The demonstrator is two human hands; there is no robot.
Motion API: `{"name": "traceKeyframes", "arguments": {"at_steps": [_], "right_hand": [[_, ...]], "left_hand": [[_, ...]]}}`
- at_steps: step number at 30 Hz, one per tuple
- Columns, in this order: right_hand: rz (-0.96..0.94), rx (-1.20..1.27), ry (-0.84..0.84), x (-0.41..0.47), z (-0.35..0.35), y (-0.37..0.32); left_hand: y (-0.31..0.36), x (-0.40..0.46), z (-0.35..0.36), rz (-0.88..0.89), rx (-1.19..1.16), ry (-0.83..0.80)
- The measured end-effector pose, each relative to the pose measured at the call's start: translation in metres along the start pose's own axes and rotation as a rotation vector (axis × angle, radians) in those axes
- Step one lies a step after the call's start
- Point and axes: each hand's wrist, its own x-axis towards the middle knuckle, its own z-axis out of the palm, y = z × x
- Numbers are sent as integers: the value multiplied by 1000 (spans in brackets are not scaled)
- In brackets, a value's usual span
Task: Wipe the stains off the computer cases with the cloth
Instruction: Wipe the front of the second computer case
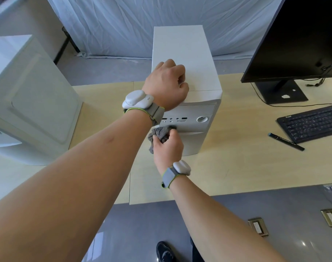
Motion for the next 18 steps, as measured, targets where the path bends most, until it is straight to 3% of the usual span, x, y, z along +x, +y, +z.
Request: {"name": "traceKeyframes", "arguments": {"at_steps": [2,7,11,18], "right_hand": [[-2,16,-7,4,-9,1],[190,96,233,38,-66,18],[284,166,346,35,-60,16],[45,-29,83,9,-13,2]], "left_hand": [[-2,1,-1,2,-8,0],[-4,-1,1,-3,-23,14],[-3,1,0,-14,-14,12],[0,0,1,-14,6,4]]}}
